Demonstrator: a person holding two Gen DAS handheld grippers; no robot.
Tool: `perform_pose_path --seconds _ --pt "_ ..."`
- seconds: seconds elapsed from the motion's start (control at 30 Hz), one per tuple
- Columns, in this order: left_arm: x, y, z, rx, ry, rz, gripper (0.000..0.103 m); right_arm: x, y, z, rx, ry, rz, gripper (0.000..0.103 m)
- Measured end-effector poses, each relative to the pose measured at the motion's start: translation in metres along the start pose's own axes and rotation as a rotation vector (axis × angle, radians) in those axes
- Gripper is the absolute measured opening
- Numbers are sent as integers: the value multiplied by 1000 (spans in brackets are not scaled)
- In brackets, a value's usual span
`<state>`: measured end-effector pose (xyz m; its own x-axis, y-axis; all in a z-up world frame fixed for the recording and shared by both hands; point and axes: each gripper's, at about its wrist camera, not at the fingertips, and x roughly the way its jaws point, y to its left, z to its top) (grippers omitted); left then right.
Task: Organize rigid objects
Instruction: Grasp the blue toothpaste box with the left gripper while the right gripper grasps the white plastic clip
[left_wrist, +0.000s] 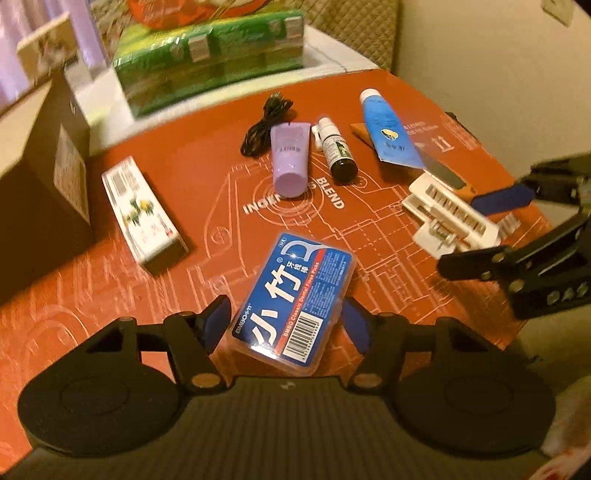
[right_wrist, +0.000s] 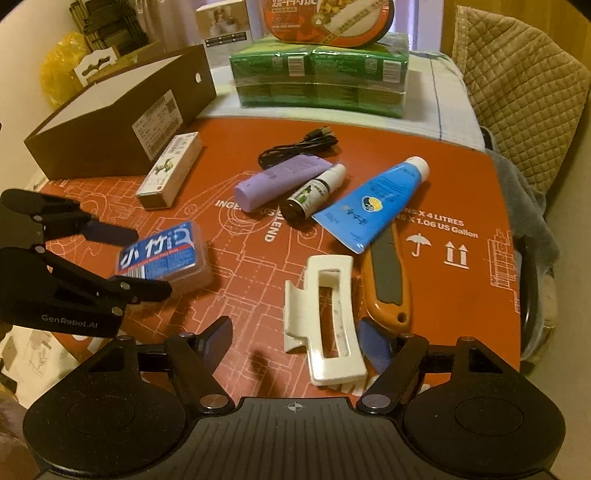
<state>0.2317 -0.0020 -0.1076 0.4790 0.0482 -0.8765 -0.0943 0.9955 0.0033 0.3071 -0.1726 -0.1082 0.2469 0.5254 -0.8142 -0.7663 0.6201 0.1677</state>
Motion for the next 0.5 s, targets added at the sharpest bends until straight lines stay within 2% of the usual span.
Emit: perform_pose_path --seconds 0.07,0.23,0.33,0.5 --pt "3 -1 1 -14 11 -10 61 2 0 2 3 3 -4 69" --pt "12 -10 4 48 7 3 60 7 -3 4 29 3 -12 66" --pt "16 -10 7 62 6 14 55 10 -4 6 31 2 -16 63" --pt "17 -3 8 27 -2 31 55 16 0 10 27 6 -23 56"
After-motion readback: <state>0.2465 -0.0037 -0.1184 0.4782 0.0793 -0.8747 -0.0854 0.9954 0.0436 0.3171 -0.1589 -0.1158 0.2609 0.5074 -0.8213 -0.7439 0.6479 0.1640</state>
